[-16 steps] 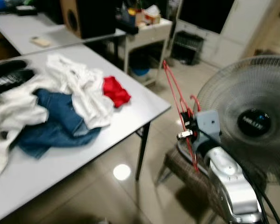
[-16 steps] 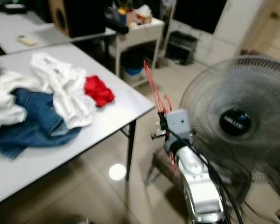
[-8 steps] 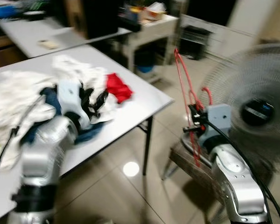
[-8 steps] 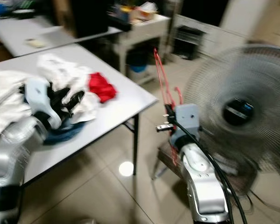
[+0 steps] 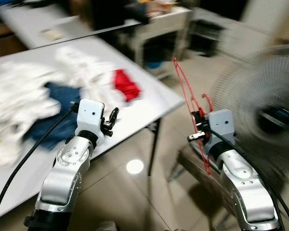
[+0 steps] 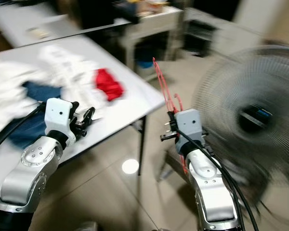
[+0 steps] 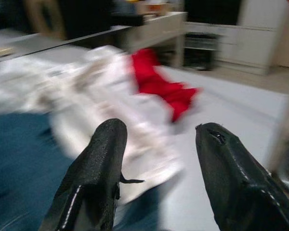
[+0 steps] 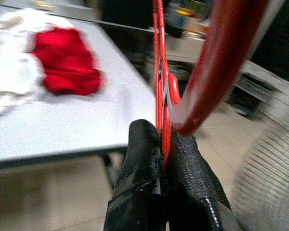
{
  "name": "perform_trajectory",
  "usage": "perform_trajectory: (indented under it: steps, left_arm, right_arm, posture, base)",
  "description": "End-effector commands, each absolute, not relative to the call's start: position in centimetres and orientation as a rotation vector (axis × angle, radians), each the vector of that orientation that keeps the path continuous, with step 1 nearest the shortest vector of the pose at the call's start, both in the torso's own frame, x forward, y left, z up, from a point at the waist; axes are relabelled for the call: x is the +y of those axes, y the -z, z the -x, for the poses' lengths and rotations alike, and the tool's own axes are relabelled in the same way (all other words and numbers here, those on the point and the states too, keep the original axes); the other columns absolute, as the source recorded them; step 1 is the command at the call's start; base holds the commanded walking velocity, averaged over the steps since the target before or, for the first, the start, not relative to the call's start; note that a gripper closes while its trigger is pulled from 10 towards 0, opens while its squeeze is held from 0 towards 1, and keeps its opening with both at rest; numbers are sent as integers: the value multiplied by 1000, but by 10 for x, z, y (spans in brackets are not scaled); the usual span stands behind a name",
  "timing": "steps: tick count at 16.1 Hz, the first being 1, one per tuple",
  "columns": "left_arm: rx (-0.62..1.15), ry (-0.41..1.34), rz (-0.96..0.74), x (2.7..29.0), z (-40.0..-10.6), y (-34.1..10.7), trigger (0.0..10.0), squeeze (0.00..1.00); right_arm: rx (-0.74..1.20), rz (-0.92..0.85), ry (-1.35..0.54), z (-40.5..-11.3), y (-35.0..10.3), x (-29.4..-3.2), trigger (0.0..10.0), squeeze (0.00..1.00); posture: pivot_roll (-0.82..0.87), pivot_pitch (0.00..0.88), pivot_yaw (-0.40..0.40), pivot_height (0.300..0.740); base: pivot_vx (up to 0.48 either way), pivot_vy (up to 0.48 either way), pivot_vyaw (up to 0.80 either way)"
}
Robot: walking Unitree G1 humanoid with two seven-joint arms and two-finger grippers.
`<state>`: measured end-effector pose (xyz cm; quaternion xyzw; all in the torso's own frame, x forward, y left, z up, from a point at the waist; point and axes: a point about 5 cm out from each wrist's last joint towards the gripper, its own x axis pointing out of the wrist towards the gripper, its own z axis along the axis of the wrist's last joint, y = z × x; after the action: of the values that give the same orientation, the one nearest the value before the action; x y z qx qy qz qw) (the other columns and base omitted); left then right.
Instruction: Hang hanger
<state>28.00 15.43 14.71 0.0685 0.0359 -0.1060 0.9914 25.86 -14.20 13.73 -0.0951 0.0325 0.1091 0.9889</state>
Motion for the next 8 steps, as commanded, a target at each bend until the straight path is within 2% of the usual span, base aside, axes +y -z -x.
perform_trajectory:
  steps: [1,3,4,8]
  left_arm:
    - [45,206,-144,154,-279,-152,10000,0]
    - [38,219,-164,153,-278,-152,10000,0]
    - [45,238,-127,150,-277,-152,10000,0]
    - [38,250,-142,149,-276,-153,10000,0]
  right_arm:
    - [53,205,-220,-260,-142,-143,10000,0]
    - [56,209,-227,-259,-142,-144,10000,0]
    - [59,209,-222,-258,-141,-145,10000,0]
    - [72,159,-181,-256,-139,-151,10000,0]
  posture:
    - [42,52,-38,740]
    - [39,52,-37,740]
    - [37,51,-35,740]
    - [36,63,-37,740]
  base:
    - [0,0,800]
    - [0,0,800]
    - [0,480,800]
    - [0,480,0]
